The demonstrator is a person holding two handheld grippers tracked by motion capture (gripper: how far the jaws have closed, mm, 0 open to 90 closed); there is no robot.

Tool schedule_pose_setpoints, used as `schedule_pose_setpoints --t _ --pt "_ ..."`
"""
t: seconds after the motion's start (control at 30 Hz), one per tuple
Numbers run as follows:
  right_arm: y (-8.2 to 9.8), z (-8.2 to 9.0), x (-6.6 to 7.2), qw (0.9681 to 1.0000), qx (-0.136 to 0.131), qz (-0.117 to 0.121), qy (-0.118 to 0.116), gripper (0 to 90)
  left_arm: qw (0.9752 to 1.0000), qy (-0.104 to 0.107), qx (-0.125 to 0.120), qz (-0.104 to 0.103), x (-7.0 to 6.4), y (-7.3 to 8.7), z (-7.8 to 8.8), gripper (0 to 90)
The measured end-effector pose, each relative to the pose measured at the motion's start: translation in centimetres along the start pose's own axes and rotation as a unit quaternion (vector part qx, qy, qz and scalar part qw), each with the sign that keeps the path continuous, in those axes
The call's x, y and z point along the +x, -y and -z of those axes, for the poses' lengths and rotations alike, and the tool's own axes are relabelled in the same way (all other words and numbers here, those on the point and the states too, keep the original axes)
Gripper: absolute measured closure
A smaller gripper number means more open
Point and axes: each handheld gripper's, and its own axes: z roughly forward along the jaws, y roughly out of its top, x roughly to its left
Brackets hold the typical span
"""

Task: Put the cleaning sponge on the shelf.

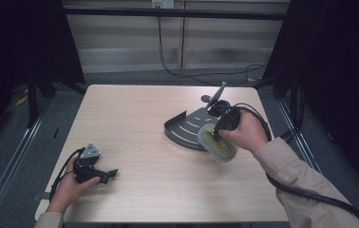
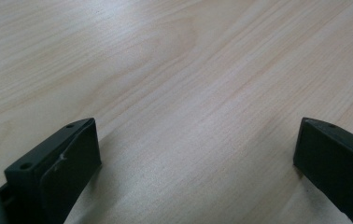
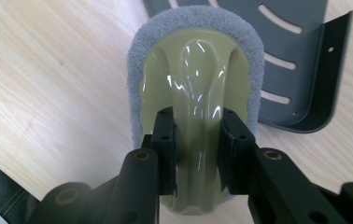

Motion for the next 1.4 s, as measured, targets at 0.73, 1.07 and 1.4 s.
schedule_pose_setpoints --t 0.73,1.07,1.4 --pt "-3.8 -0.7 -3.8 0.9997 0.002 -0.011 0.022 71.2 1.0000 0.000 0.000 0.000 0.0 0.0 0.0 0.0" --pt "-4.7 -1.7 -5.3 0.9993 0.004 -0.021 0.029 71.2 1.0000 0.000 0.000 0.000 0.0 0.0 0.0 0.0" --pt "-5.4 -3.1 -6.1 0.9990 0.015 -0.019 0.038 71.2 1.0000 0.000 -0.001 0.000 0.0 0.0 0.0 0.0"
